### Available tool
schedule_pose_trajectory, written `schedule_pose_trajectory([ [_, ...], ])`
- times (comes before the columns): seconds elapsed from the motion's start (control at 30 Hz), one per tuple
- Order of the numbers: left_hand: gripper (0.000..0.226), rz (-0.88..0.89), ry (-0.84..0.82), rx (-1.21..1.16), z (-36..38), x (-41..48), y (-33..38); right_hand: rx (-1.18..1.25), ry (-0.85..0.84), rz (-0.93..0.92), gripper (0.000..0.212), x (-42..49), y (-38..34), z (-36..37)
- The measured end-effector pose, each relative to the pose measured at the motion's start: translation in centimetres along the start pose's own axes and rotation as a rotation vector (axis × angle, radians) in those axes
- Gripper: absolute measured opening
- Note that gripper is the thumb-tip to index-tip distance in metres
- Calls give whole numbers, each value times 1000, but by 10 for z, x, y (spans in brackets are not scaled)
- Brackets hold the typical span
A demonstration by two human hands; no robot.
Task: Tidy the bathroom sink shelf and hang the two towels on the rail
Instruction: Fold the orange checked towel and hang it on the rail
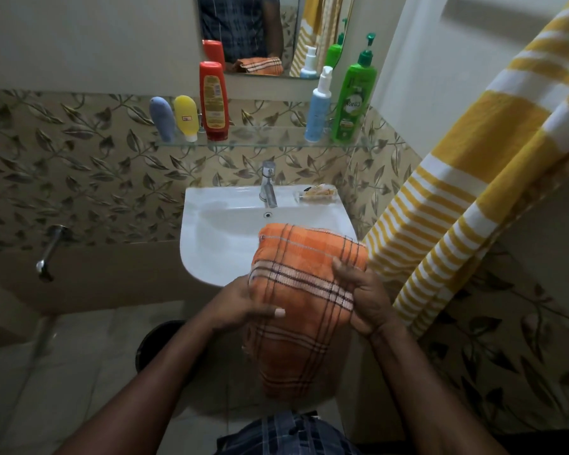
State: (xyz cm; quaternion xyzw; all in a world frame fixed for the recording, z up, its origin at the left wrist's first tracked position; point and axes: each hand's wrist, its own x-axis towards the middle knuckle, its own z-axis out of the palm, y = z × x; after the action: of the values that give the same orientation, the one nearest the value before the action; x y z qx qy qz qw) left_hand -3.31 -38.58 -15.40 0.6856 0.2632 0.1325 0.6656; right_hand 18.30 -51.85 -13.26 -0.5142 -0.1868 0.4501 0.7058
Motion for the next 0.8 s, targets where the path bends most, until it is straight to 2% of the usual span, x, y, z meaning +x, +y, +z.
schedule_pose_trajectory([
  [0.07, 55, -57, 32, -23, 5, -3, -10, 46, -10, 13, 67, 5, -8, 3],
  [0.17, 57, -72, 29, -7, 7, -5, -23, 80, -33, 22, 42, 14, -16, -2],
  [0.2, 54, -68, 6, 14, 7, -6, -26, 92, -44, 30, 40, 16, -19, -2],
  [0.23, 52, -76, -9, 38, 6, -6, -29, 118, -57, 36, 44, 18, -21, -1],
  [0.33, 45, -124, -20, 122, 4, -7, -45, 174, -77, 42, 81, 18, -33, 9],
  [0.37, 44, -136, -23, 159, 5, -7, -50, 183, -84, 36, 84, 19, -36, 12],
  [0.53, 33, -157, 14, 343, 5, -1, -63, 183, -116, 49, 58, 29, -39, 13],
  [0.73, 51, -182, 50, 558, 3, 5, -51, 146, -163, 26, 87, 29, -44, 22],
  [0.8, 46, -219, 4, 648, 3, 8, -54, 154, -168, 18, 93, 30, -42, 21],
])
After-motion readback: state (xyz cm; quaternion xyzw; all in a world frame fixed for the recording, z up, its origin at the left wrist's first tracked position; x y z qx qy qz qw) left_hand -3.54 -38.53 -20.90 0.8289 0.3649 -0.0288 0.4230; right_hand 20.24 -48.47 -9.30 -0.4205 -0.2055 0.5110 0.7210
